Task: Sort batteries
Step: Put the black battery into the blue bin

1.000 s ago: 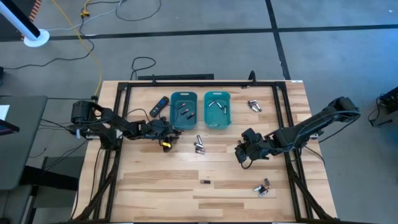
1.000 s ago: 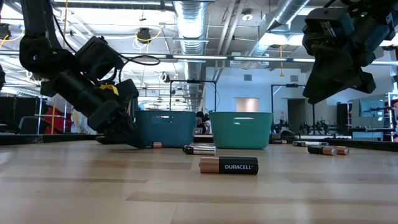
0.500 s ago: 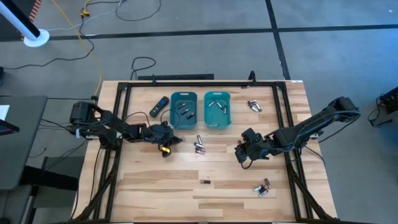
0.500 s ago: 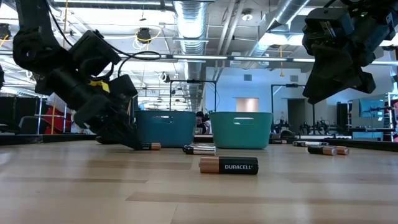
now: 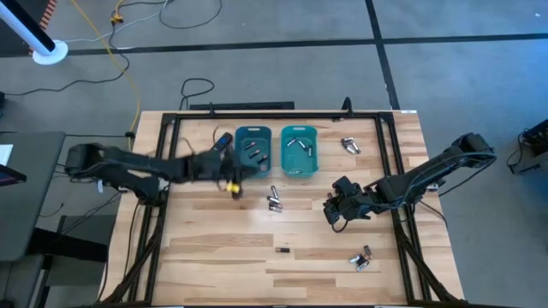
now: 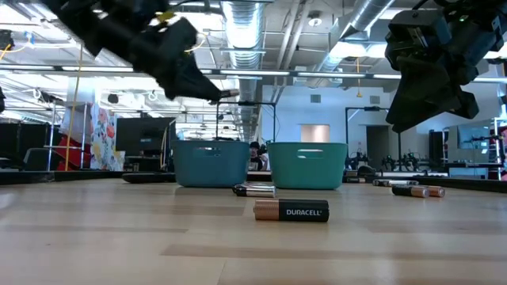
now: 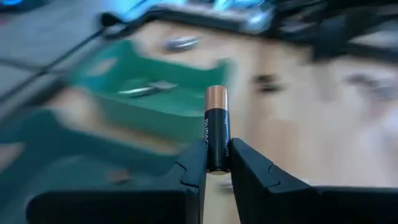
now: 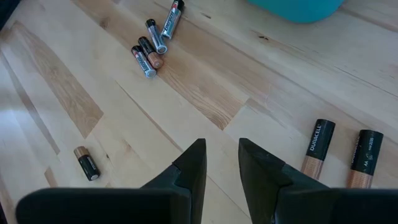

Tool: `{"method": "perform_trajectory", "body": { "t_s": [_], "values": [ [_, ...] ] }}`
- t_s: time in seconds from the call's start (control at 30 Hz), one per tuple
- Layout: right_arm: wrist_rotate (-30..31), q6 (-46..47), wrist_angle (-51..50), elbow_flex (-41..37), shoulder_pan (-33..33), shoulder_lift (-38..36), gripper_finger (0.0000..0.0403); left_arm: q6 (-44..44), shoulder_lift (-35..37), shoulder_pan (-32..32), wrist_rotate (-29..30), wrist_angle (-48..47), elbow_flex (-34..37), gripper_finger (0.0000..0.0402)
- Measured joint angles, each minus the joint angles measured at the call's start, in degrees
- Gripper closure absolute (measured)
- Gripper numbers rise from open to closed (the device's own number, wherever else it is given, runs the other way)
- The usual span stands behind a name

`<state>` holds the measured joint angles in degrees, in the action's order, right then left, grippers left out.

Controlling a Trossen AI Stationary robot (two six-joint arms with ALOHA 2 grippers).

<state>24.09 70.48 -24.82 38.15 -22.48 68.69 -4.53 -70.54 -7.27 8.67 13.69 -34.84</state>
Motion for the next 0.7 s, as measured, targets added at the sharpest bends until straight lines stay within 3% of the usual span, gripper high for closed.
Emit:
{"method": "perform_trajectory", "body": {
  "t_s": [0.17,0.33,0.53,0.7],
  "values": [
    [0.0,0.0,0.0,0.0,0.8,0.0,0.0291,7.5,-3.7,-9.7,-1.3,-20.8,-15.8,0.0359],
    [0.0,0.0,0.0,0.0,2.2,0.0,0.0291,11.0,-17.3,-17.6,-9.0,-34.7,-29.6,0.0359],
    [0.0,0.5,0.0,0.0,3.2,0.0,0.0291,13.0,-34.5,-20.6,-10.0,-57.8,-47.3,0.0359],
    [0.0,1.9,0.0,0.0,3.2,0.0,0.0291,15.8,-43.0,-20.5,-10.0,-64.9,-54.1,0.0359]
  ]
}}
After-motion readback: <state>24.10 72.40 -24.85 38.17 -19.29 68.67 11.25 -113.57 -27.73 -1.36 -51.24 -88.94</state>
